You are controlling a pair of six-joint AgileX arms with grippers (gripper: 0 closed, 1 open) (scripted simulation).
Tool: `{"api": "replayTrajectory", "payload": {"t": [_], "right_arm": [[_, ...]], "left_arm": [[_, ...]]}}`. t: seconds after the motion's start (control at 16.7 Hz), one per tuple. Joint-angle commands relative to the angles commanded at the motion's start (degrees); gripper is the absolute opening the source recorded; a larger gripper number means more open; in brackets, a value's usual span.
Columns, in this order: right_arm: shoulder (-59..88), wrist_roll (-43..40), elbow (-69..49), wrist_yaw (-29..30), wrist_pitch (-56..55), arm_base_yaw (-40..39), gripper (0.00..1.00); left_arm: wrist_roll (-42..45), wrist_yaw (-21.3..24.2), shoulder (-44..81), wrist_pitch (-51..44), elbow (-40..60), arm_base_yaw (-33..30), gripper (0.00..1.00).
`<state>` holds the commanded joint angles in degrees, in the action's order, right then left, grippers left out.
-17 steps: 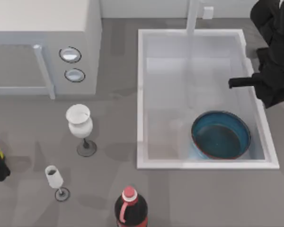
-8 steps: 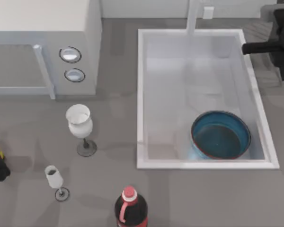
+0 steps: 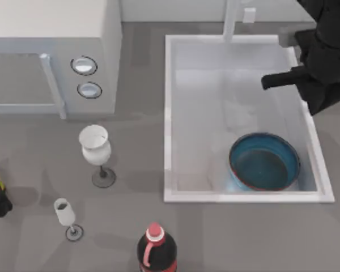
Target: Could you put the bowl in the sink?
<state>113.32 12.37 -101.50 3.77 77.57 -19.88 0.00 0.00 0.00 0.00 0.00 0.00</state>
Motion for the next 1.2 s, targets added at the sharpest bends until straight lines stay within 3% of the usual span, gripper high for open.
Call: {"api": "replayTrajectory", "payload": {"t": [0.6, 0.9, 1.2], "right_arm": [[-15.11, -1.72, 24.97, -10.23, -12.37, -35.94, 0.0], [-23.79, -2.23, 34.19, -12.91, -29.87, -51.51, 0.0], [-29.78, -3.1, 40.44, -8.92, -53.45, -56.0, 0.0]], "left_arm": [[0.0, 0.0, 0.0, 0.0, 0.0, 0.0, 1.0], [0.0, 0.0, 0.0, 0.0, 0.0, 0.0, 1.0], [0.0, 0.0, 0.0, 0.0, 0.0, 0.0, 1.0]]}}
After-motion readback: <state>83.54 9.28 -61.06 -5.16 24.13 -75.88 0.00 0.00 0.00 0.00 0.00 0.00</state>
